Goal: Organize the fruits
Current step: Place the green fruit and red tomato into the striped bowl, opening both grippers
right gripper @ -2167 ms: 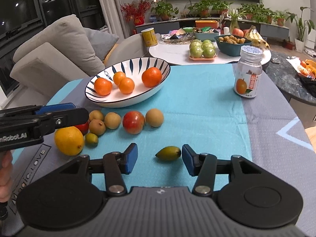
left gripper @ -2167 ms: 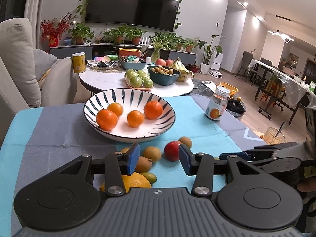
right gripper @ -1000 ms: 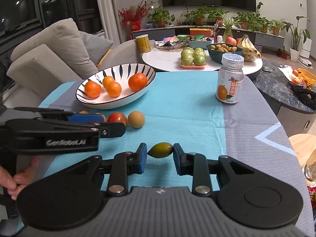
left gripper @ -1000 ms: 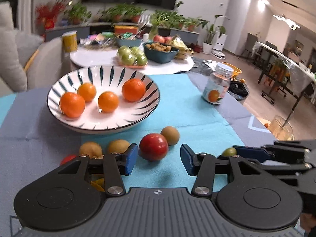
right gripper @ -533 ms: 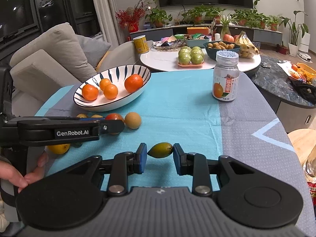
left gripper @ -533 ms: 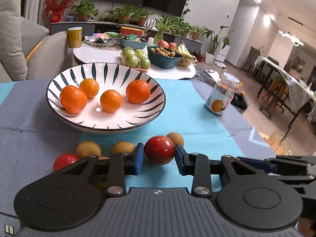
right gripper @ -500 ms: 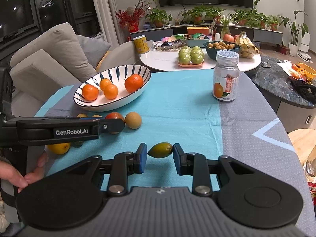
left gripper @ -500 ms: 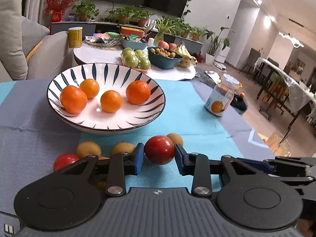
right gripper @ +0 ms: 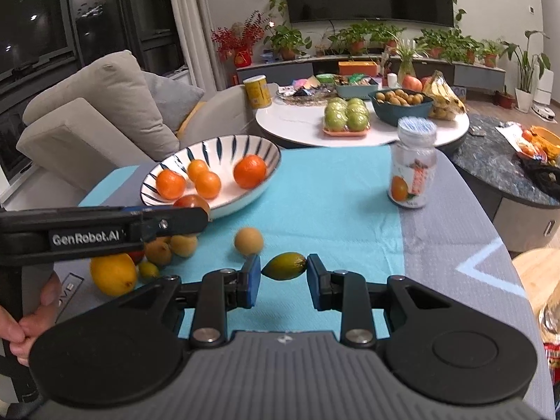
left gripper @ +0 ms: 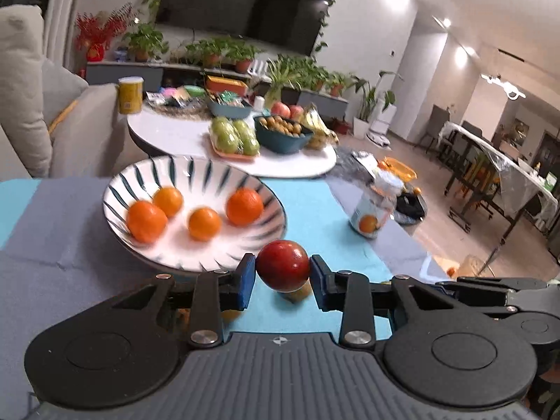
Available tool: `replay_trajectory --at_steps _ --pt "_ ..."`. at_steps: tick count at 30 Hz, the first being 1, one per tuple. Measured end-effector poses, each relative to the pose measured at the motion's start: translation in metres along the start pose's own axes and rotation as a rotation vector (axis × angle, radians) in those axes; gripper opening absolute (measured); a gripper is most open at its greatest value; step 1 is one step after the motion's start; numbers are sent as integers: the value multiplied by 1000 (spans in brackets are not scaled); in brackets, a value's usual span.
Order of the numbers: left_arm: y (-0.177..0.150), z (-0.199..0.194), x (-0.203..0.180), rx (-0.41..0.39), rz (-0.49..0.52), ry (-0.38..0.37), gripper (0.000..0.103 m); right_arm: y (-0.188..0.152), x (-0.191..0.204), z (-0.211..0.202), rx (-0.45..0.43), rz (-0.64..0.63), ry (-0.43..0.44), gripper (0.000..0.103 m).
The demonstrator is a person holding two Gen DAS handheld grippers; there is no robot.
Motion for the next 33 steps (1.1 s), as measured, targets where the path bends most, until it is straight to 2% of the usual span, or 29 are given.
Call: replay_trajectory --at_steps 10,21,33 --pt "12 -10 29 -38 -25 53 31 26 22 6 -42 -30 44 64" --pt "14 -6 44 -22 -26 75 32 49 40 23 -37 -16 112 64" --pt "11 5 55 7 -45 82 32 48 45 49 3 -21 120 64"
Point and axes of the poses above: each gripper's, at about its wrist camera, not at the fingertips, and z roughly the way its jaws point, x to its left, y to its top, the point moved 8 cm from there along z, roughly the way its jaws point, and after that the axes turned 5 degrees about x, right-handed, at the moved point
